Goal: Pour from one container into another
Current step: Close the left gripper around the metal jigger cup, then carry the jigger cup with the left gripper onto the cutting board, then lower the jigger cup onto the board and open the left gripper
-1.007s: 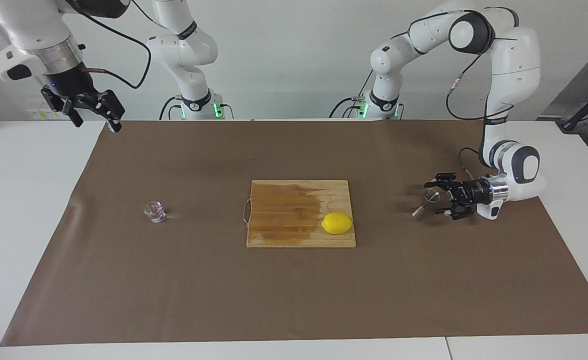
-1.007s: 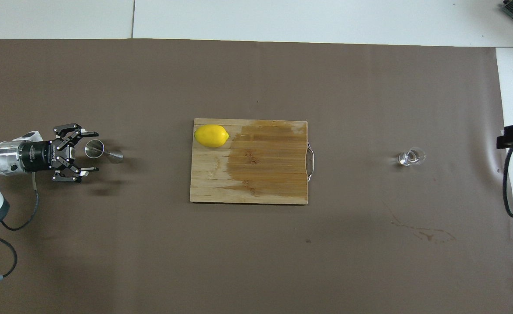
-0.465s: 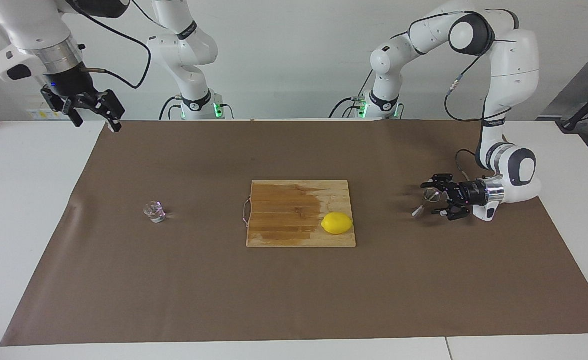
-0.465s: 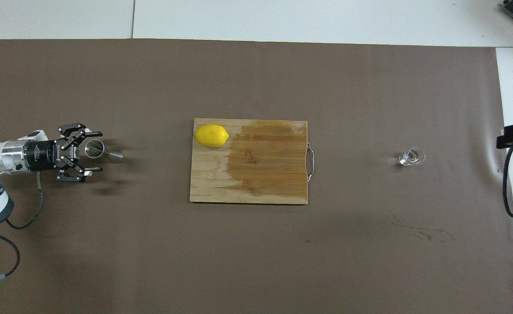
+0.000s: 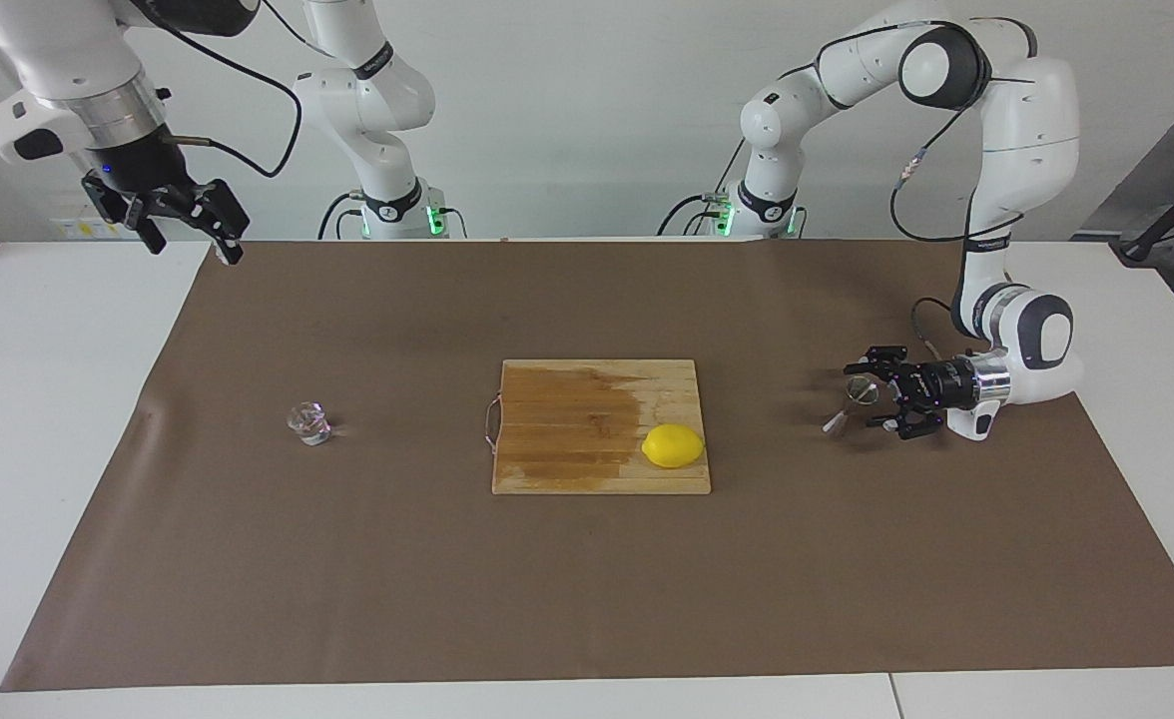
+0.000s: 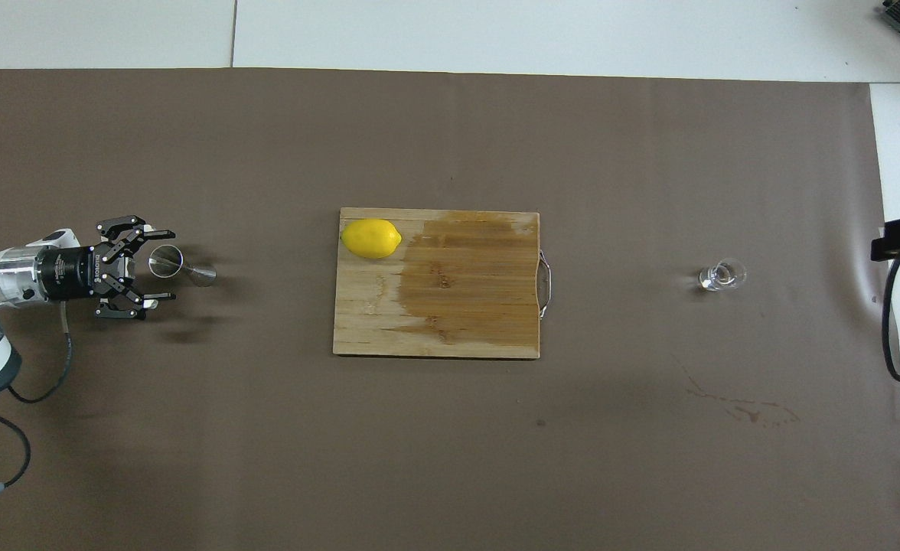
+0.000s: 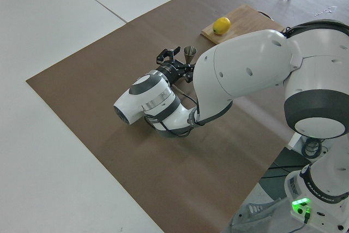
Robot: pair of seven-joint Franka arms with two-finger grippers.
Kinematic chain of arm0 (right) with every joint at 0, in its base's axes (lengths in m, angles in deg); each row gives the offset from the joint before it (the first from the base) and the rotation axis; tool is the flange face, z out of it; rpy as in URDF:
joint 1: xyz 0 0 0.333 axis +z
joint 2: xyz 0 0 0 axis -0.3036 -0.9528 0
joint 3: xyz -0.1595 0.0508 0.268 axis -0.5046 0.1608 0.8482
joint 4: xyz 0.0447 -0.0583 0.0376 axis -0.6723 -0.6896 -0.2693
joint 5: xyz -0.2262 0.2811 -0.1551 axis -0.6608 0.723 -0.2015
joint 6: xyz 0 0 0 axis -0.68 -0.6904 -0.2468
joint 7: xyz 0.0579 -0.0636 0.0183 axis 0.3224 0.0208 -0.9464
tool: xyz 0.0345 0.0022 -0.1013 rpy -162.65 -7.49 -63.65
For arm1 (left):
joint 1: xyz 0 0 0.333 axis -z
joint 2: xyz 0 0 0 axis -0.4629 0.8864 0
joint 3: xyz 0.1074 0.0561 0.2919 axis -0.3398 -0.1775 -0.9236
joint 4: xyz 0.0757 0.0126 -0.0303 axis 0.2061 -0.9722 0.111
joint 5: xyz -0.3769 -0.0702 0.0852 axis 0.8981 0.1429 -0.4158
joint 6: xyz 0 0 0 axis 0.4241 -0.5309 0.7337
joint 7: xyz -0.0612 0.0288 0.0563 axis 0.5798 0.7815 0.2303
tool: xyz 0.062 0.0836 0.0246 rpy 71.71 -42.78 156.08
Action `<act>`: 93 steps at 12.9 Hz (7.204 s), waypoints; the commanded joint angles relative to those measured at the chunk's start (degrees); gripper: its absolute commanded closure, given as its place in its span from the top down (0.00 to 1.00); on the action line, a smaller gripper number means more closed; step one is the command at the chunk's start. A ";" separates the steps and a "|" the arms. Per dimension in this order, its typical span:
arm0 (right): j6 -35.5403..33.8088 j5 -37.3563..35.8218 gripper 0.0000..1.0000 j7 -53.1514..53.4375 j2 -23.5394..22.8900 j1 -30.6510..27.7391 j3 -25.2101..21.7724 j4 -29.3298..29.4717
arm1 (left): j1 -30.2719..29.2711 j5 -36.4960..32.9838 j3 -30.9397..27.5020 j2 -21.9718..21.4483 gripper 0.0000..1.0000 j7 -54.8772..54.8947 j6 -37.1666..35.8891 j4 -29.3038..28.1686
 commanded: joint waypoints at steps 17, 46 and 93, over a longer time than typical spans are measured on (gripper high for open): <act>-0.09 1.66 1.00 -0.96 1.23 -0.72 0.39 -1.24 | -2.93 -0.55 2.33 0.65 1.00 0.15 0.19 -0.13; -0.09 1.66 1.00 -0.96 1.23 -0.72 0.39 -1.24 | -2.41 -0.28 4.26 0.74 0.35 -2.92 0.54 1.09; -0.09 1.66 1.00 -0.96 1.23 -0.63 0.39 -1.24 | 42.68 34.26 2.42 -5.94 0.45 6.83 32.18 -5.32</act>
